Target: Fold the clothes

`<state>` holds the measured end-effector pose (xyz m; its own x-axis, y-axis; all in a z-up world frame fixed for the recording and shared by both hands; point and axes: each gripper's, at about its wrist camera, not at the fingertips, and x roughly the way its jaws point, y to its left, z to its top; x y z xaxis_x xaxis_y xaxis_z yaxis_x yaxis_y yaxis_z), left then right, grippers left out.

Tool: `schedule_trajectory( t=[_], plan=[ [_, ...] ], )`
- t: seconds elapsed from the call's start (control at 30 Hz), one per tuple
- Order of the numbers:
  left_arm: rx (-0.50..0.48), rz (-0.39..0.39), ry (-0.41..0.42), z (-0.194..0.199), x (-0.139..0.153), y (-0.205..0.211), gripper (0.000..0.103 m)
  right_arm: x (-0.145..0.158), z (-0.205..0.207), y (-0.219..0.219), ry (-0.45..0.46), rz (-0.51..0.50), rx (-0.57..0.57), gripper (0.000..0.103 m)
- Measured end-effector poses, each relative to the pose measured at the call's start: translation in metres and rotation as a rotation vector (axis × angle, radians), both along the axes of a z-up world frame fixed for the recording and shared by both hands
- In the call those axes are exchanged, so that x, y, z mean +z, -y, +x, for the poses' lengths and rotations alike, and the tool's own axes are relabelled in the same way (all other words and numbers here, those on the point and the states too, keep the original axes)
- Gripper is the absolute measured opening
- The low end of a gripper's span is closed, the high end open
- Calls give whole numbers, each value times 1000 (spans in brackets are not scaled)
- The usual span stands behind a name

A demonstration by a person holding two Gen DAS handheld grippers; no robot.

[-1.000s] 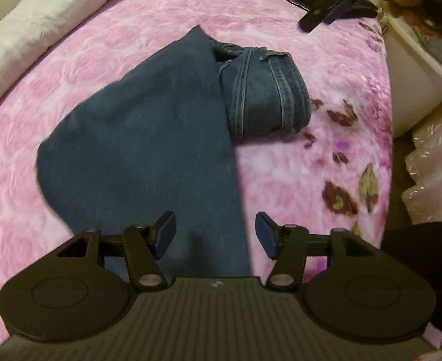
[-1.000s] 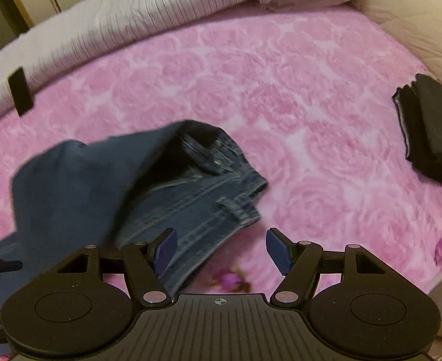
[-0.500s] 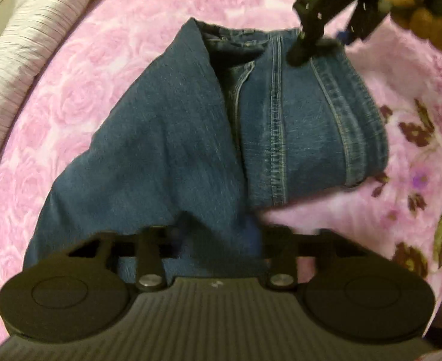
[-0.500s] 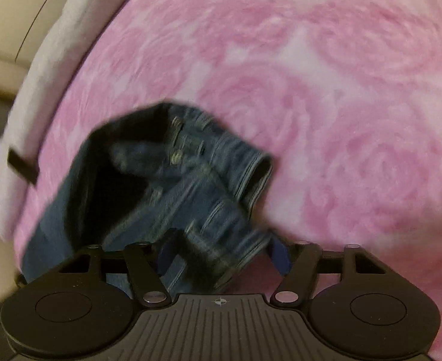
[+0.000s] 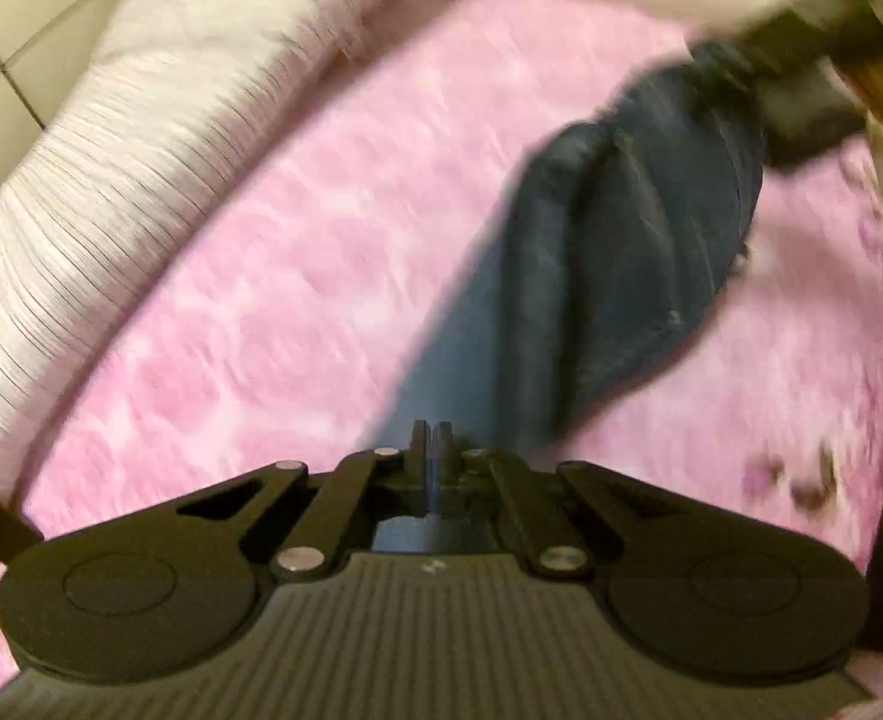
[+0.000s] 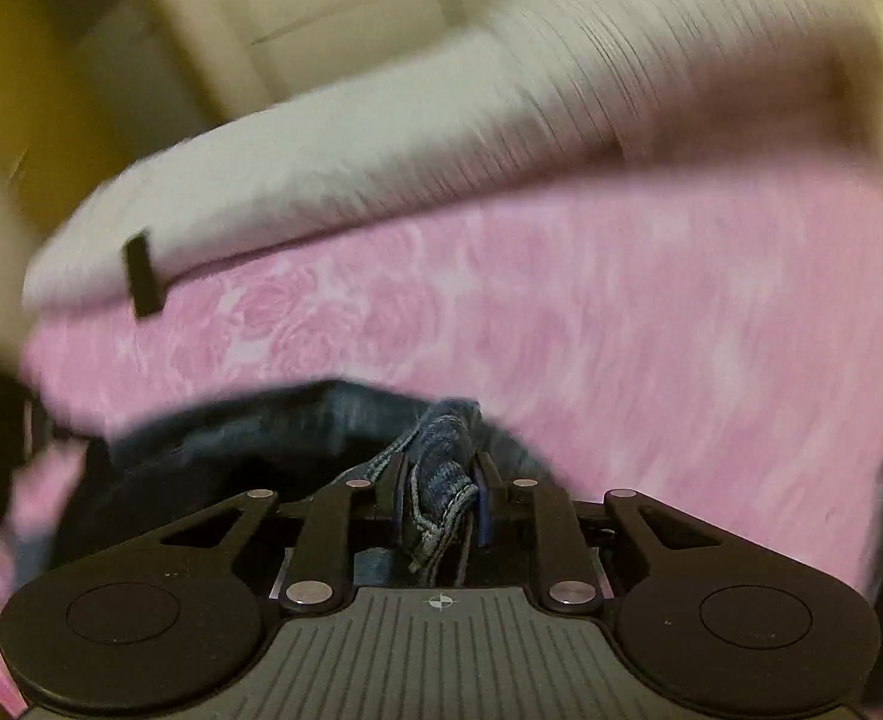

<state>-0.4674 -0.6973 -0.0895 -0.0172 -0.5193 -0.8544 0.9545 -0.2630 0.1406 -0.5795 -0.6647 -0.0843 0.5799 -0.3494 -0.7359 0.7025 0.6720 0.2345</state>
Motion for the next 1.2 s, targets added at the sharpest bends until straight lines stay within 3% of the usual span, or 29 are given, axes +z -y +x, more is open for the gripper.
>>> schedule_trajectory(
  t=[0.1,0.2,0.27,0.37,0.5,0.53,0.6,0.67,0.7,0.77,0.87,0.9,1.0,1.03,1.2],
  plan=[
    [65,-13,-59,30,19,30,0,13,-15,-31,-50,-97,212,20],
    [102,13,-44,41,13,56,0,-17,-24,-74,-210,-78,361,20],
    [96,31,-45,32,3,58,1,-53,-38,-93,-329,-22,374,20],
    [63,66,-55,8,-17,45,10,-94,-67,-111,-475,55,351,20],
    [18,112,-67,-25,-43,27,26,-102,-101,-107,-552,130,235,20],
    [7,123,-70,-33,-50,23,30,-99,-104,-101,-557,128,192,20],
    [-15,147,-76,-49,-63,14,36,-88,-109,-81,-544,121,82,31],
    [-34,154,-101,-63,-74,14,43,-77,-117,-55,-484,109,-17,56],
    [-29,165,-108,-69,-80,15,44,-72,-119,-38,-432,101,-62,60],
    [-26,190,-110,-79,-92,17,45,-62,-121,-6,-337,104,-118,62],
    [-89,214,-25,-90,-107,17,46,-63,-111,39,-248,123,-133,62],
    [-124,215,24,-92,-110,16,42,-68,-108,54,-230,123,-125,62],
    [-123,223,81,-76,-115,21,12,-90,-95,94,-209,109,-88,62],
    [-117,224,81,-68,-113,24,7,-97,-87,105,-210,103,-74,62],
    [-67,203,78,-27,-93,45,5,-136,-59,158,-199,91,-46,62]
  ],
)
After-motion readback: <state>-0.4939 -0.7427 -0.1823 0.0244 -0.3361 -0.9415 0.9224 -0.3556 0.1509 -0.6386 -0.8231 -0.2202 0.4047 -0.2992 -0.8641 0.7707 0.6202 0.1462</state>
